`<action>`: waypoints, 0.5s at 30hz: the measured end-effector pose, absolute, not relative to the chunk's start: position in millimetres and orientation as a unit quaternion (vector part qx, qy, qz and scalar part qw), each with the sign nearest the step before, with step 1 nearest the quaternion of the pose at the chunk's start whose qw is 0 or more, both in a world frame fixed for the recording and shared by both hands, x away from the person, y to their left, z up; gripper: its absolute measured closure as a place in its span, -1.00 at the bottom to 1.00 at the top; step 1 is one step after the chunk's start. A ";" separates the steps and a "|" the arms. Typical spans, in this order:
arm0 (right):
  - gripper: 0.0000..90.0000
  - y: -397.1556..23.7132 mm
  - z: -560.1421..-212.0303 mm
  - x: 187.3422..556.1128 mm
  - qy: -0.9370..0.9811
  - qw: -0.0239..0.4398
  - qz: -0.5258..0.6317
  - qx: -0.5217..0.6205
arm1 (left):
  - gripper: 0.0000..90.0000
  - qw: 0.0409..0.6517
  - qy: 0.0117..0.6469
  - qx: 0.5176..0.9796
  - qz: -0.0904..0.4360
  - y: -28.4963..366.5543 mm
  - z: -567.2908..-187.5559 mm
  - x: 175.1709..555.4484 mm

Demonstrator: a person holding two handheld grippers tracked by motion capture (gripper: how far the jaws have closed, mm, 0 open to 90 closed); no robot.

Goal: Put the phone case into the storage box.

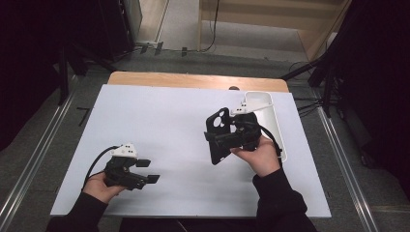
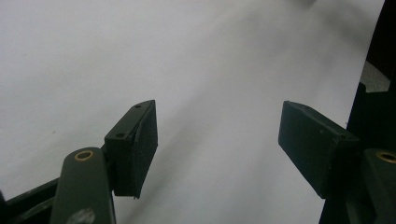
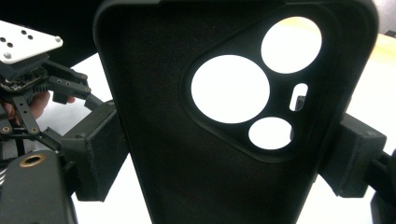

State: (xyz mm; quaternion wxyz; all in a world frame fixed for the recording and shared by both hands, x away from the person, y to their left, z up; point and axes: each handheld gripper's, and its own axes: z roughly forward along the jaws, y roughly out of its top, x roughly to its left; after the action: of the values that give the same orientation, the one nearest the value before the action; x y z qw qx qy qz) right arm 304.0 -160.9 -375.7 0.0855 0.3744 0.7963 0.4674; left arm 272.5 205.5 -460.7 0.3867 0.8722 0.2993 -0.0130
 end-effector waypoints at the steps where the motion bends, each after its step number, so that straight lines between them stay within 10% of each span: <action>1: -0.73 -162.5 -374.7 304.2 0.796 0.086 0.468 0.374 | -0.36 0.387 0.299 0.872 -0.013 205.8 -460.8 272.5; 15: -0.72 -191.2 -359.8 303.6 0.779 0.101 0.479 0.392 | -0.36 0.384 0.300 0.873 -0.017 205.3 -462.0 272.1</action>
State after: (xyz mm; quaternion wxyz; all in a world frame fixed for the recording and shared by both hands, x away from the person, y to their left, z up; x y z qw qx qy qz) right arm 303.6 -191.2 -359.8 0.1009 0.3916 0.7792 0.4789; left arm 272.1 205.3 -462.0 0.3845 0.8728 0.3002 -0.0174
